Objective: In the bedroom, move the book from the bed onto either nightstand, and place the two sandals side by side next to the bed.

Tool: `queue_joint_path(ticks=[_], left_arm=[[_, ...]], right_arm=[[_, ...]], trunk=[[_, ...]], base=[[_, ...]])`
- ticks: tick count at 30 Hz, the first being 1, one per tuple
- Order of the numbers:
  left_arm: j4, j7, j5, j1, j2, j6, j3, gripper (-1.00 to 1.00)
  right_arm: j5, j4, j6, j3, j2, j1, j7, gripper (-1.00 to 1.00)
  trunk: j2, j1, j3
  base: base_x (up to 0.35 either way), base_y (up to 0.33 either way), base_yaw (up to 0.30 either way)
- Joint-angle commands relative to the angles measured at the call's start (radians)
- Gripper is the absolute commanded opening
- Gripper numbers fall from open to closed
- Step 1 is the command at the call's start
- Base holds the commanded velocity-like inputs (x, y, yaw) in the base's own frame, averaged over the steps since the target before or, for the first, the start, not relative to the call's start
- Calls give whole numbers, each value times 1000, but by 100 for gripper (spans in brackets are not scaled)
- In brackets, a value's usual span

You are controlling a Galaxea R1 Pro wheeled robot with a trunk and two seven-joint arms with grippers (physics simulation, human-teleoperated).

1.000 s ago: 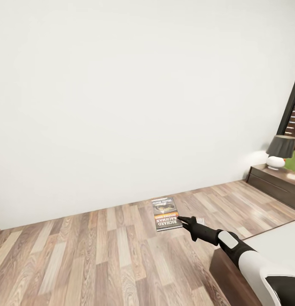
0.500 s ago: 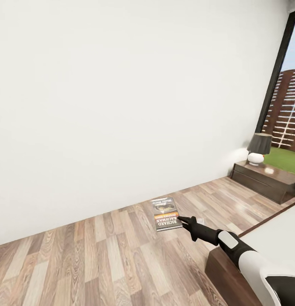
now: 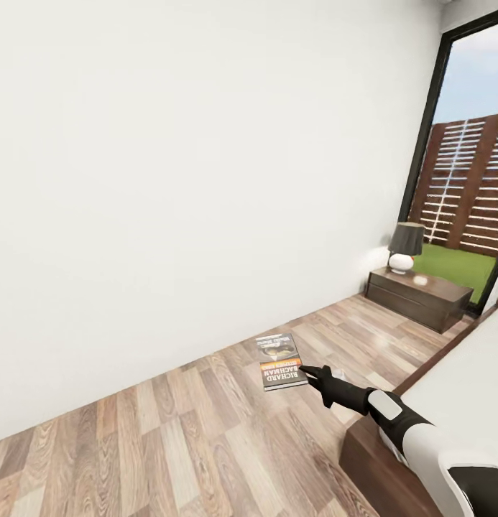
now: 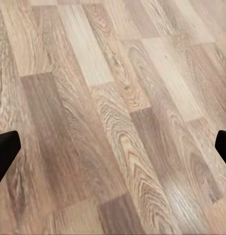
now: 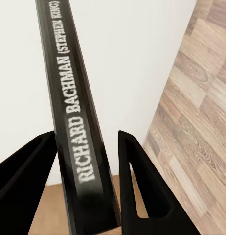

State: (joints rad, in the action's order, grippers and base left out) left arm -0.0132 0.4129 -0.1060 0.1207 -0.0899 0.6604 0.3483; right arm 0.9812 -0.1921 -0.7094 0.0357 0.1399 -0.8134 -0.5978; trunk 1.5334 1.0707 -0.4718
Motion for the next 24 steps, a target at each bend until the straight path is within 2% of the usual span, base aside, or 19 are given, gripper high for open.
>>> queue_joint_path(ticks=[1, 24], left_arm=[[1, 10, -11, 1, 0, -1, 1, 100], [1, 10, -11, 1, -1, -1, 1, 100]], right_arm=[[10, 0, -5, 0, 0, -1, -2, -100], [10, 0, -5, 0, 1, -1, -2, -100]], trunk=[[1, 0, -1], [1, 0, -1]], base=[[218, 191, -242], [222, 197, -231]])
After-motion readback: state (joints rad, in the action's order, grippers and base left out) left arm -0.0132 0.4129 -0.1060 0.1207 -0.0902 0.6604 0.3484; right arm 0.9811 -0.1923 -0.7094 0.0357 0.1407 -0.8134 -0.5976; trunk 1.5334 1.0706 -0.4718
